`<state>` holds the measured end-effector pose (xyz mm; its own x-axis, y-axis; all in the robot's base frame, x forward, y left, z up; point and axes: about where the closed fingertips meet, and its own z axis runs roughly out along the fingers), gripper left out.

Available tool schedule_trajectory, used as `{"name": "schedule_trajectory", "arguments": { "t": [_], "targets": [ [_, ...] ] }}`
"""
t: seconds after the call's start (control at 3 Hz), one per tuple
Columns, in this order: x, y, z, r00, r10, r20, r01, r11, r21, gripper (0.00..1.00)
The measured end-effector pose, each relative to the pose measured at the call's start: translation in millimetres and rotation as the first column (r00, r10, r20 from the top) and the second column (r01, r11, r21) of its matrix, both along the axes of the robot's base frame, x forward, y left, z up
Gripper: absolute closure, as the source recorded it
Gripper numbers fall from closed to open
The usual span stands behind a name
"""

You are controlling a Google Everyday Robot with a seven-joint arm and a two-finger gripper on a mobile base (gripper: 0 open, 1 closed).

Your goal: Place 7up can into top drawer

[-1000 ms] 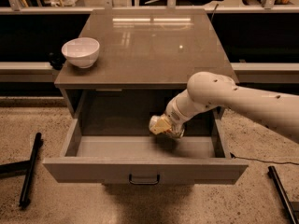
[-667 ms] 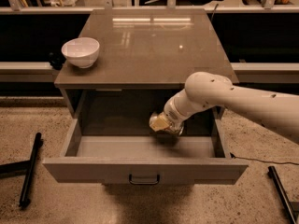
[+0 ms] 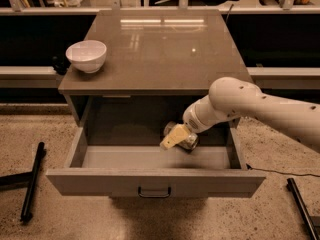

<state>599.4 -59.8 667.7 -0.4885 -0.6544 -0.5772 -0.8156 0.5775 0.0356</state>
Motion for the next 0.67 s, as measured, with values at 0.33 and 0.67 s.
{"name": "schedule_trajectory", "arguments": {
  "t": [0.33, 0.67],
  "targets": [
    [-28.1, -26.8, 21.3, 0.9990, -0.043, 0.009, 0.042, 0.999, 0.028, 0.00],
    [-71.7, -67.4, 53.3, 0.9908, -0.134, 0.021, 0.133, 0.989, 0.059, 0.00]
  ]
}}
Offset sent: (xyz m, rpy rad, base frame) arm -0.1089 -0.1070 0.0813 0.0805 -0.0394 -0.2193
